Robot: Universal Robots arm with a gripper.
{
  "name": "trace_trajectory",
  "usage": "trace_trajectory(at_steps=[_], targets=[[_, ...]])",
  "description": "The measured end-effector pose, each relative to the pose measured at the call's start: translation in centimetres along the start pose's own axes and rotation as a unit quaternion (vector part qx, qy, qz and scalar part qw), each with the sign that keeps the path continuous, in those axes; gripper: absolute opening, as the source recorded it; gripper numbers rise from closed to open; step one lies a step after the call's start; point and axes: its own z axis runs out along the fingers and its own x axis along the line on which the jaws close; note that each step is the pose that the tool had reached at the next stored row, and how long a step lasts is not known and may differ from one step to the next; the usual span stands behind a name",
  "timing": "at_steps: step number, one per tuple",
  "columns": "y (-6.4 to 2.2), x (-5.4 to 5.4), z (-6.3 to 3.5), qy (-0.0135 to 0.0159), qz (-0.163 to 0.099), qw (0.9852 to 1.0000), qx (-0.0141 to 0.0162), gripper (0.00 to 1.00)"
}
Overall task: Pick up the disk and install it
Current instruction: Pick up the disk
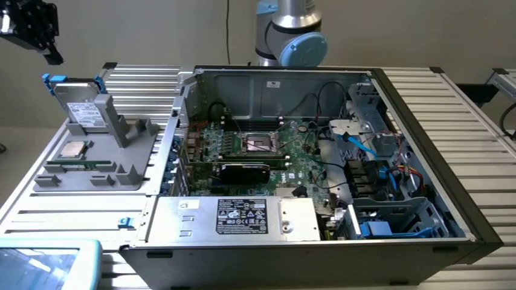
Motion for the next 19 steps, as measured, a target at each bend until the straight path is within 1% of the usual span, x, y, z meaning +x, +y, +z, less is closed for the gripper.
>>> trace_trajectory(at_steps=[3,5,9,11,13,15,19], targets=[[-0.01,0.0,0.07,0.0,0.0,1.0,0.0001,0.11],[-0.01,0.0,0.42,0.0,0.001,1.0,0.0001,0.11],[-0.03,0.0,1.13,-0.0001,0.002,1.0,0.0012,0.11],[-0.1,-0.1,1.48,-0.0002,0.004,1.0,0.0021,0.11],[-0.21,-0.1,1.74,-0.0004,0.005,1.0,0.0041,0.11],[-0.27,-0.1,1.9,-0.0007,0.007,1.0,0.0068,0.11],[-0.29,-0.1,1.95,-0.0006,0.007,0.9999,0.0071,0.11]])
